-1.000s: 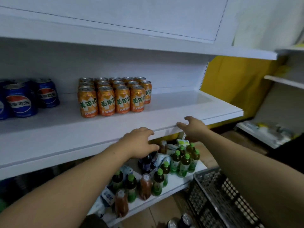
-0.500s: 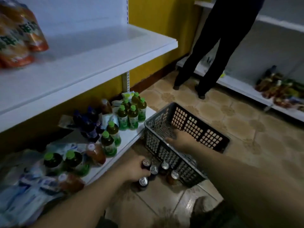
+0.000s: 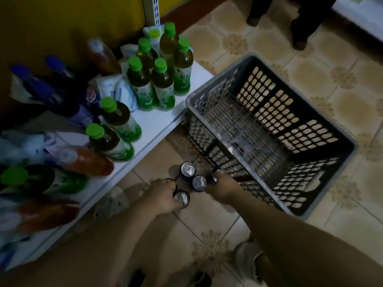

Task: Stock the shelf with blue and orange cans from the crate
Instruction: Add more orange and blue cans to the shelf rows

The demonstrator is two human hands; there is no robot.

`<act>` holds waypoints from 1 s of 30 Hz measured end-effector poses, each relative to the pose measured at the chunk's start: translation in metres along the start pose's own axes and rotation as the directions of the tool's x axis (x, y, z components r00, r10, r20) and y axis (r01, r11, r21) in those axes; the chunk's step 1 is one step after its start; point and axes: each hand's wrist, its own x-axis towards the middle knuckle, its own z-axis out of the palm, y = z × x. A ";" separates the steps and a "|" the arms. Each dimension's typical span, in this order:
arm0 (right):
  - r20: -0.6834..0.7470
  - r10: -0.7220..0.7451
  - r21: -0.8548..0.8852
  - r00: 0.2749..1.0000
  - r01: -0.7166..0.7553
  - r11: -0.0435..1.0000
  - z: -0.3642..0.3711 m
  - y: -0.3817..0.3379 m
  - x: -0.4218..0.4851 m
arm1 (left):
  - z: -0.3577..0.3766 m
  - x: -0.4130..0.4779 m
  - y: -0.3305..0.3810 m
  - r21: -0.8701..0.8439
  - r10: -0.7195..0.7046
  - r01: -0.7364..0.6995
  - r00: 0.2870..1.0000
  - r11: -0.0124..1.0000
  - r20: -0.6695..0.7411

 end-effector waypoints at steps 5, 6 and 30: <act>0.069 -0.006 -0.049 0.998 0.009 0.999 0.039 0.011 0.060 | 0.028 0.055 -0.009 0.046 0.015 -0.016 1.000 0.999 0.023; 0.079 0.002 -0.036 0.997 0.001 0.999 0.049 0.015 0.069 | 0.034 0.063 -0.010 0.063 0.023 -0.025 0.999 0.998 0.031; -0.505 -0.130 0.646 0.853 0.474 0.599 -0.030 -0.041 -0.125 | -0.048 -0.082 0.045 -0.571 0.234 -0.275 0.961 0.774 -0.146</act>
